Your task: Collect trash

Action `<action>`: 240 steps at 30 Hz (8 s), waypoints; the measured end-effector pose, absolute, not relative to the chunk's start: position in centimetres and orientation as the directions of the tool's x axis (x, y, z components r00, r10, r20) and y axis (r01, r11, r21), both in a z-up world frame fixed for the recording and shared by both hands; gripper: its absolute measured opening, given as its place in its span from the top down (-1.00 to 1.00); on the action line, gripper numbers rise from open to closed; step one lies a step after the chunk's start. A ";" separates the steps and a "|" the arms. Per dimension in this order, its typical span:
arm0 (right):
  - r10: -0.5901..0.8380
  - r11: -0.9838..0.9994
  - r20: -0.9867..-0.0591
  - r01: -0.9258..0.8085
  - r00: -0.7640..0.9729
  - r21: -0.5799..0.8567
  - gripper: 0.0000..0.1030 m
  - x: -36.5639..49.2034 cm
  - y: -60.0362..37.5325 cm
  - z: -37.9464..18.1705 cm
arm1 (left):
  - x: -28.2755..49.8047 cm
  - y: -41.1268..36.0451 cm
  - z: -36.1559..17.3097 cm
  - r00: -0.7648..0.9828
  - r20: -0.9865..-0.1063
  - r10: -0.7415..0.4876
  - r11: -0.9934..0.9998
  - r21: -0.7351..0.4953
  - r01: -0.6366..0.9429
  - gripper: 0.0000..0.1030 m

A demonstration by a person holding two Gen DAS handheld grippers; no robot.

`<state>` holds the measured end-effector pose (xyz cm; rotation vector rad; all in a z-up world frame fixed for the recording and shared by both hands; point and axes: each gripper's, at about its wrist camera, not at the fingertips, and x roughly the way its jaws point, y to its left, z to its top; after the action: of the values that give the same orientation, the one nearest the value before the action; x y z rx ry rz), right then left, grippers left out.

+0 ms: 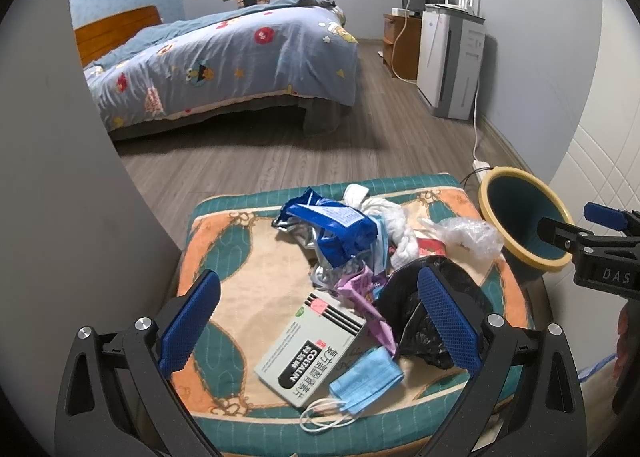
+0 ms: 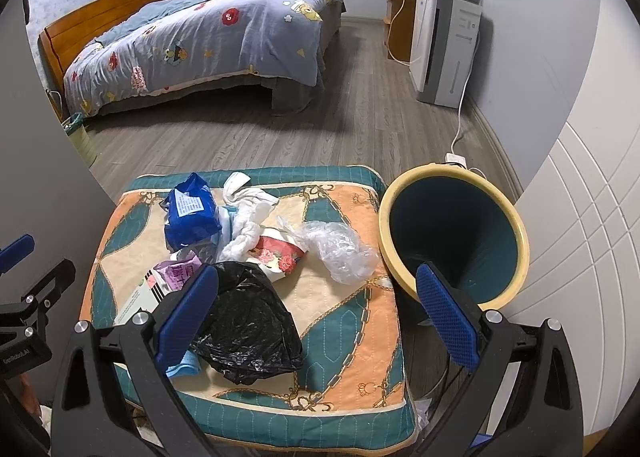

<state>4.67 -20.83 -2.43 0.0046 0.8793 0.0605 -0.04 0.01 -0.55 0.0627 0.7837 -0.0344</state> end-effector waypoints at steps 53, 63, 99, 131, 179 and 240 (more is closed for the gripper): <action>0.014 1.000 -0.728 -0.020 0.686 0.001 -0.89 6.4 -22.4 -0.8 | 1.1 0.4 -1.1 0.689 -0.724 -0.024 0.998 0.021 0.057 -0.90; 0.096 0.995 -0.764 -0.060 0.638 0.075 -0.89 11.3 -24.8 -2.7 | 7.0 1.5 -2.1 0.705 -0.709 0.015 0.997 0.060 0.039 -0.90; 0.133 0.967 -0.951 -0.249 0.280 0.062 0.39 17.2 -22.3 -15.6 | 17.2 -2.9 -14.0 0.490 -0.871 0.001 0.992 0.064 0.111 -0.49; 0.017 0.994 -0.804 0.074 0.595 0.076 0.48 15.5 -39.7 -2.8 | 12.3 -14.9 -2.5 0.728 -0.624 -0.285 0.888 0.114 0.446 -0.22; -0.104 0.972 -0.866 0.236 0.490 0.017 -0.89 16.7 -42.3 -8.1 | 12.2 -19.6 -3.4 0.655 -0.643 -0.397 0.853 0.007 0.522 -0.89; 0.186 0.969 -0.954 -0.202 0.237 0.139 -0.60 12.1 -15.4 -15.4 | 6.9 0.9 -17.9 0.321 -0.946 -0.036 0.952 0.065 0.300 -0.88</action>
<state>12.06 -15.44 -15.45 -0.0149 1.3048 0.2660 6.88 0.95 -17.85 0.2463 1.2279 -0.2238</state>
